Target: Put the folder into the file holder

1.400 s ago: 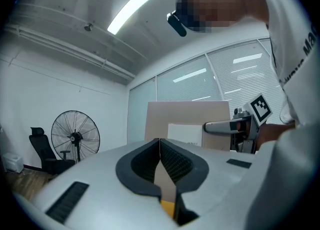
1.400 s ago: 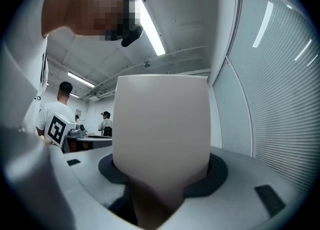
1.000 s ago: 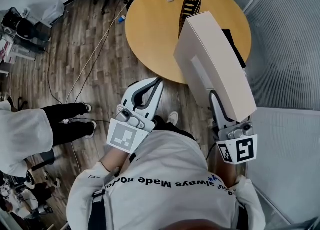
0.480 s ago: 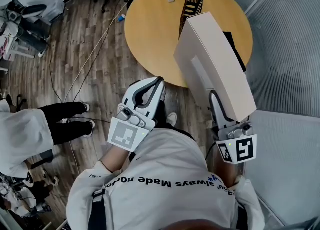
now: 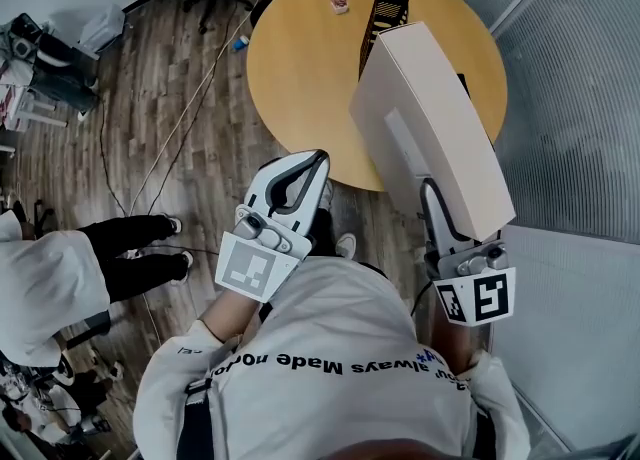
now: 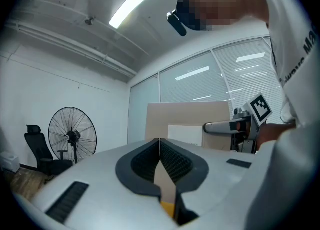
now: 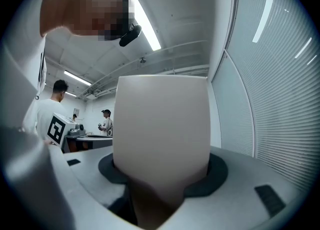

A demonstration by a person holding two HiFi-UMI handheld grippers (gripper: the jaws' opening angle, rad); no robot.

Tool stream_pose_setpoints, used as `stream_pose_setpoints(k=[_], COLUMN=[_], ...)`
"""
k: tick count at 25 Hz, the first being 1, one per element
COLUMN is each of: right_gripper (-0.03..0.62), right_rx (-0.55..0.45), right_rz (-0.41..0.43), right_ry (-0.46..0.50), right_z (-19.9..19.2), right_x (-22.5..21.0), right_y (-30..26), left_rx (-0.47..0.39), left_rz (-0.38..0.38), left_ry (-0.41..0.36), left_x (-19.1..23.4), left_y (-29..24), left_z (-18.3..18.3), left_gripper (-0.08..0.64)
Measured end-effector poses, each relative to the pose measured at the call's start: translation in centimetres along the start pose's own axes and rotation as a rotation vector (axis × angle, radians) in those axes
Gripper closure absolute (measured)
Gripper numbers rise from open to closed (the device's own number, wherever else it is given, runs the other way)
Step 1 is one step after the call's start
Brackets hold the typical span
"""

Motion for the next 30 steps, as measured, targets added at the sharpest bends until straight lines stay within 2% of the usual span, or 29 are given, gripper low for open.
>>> stream_pose_setpoints(k=[14,30], right_gripper=[0.314,0.314], right_rx=[0.010,0.093], right_rz=[-0.042,-0.222], right_ry=[0.012,0.078], right_z=[-1.5,-4.1], right_x=[-3.2,-5.9], right_y=[-7.6,-14.4], left_rx=[-0.004,0.003], left_rz=[-0.025,-0.090], left_ry=[0.014,0.065], left_x=[6.6,14.6], left_y=[-6.1,-10.5], left_z=[-1.5,-3.2], left_gripper=[0.535,0.535])
Point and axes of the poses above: the fingertips, and each gripper's own axes: y backward along the fingers, x to its left, z out of its top, the point moved 4 cm from there along y, backward along the fingers, and after that the axes turned 11 degrees about -x, right-handed, at the moved point
